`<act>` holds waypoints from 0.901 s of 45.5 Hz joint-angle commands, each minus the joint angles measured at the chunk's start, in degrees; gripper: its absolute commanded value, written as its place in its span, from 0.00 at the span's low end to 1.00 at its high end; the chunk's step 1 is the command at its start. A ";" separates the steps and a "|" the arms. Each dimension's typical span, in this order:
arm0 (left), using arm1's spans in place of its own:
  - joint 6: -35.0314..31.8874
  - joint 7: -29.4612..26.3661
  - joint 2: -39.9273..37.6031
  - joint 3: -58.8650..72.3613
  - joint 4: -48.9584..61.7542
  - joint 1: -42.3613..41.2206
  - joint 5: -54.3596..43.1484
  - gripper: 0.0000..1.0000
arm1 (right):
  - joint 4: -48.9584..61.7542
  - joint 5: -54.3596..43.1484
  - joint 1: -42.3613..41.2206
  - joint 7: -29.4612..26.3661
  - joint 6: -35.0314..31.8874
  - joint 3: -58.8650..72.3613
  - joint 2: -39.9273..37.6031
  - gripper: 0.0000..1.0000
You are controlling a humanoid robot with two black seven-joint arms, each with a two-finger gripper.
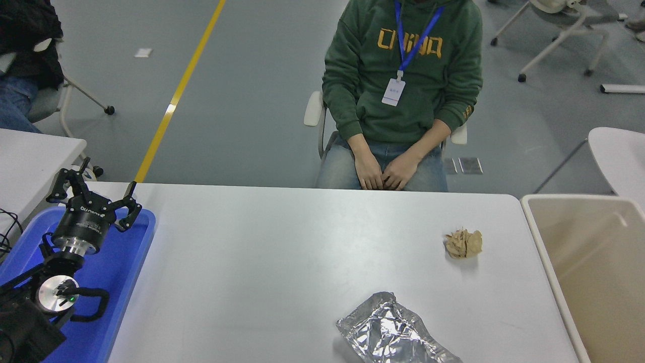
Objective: Clean the table surface
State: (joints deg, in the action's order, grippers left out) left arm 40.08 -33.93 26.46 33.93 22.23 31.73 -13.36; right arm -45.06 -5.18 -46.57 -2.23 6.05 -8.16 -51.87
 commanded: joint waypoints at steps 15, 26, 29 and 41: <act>0.00 0.00 -0.01 0.00 0.00 0.00 0.01 1.00 | -20.60 0.25 2.79 0.91 0.28 -19.86 5.71 1.00; 0.00 0.00 -0.01 0.00 0.00 0.00 0.01 1.00 | -19.11 0.60 9.38 3.10 0.46 -29.18 18.02 1.00; 0.00 0.00 -0.01 0.00 0.00 0.00 0.01 1.00 | -17.44 0.60 11.05 4.15 0.46 -31.99 22.75 1.00; 0.00 0.00 -0.01 0.00 0.00 0.00 0.01 1.00 | -10.32 0.52 14.40 9.08 0.19 -37.89 35.16 1.00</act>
State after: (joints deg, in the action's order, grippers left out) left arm 40.08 -33.93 26.44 33.93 22.25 31.72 -13.36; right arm -60.14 -4.64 -35.46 2.71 6.35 -40.29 -27.23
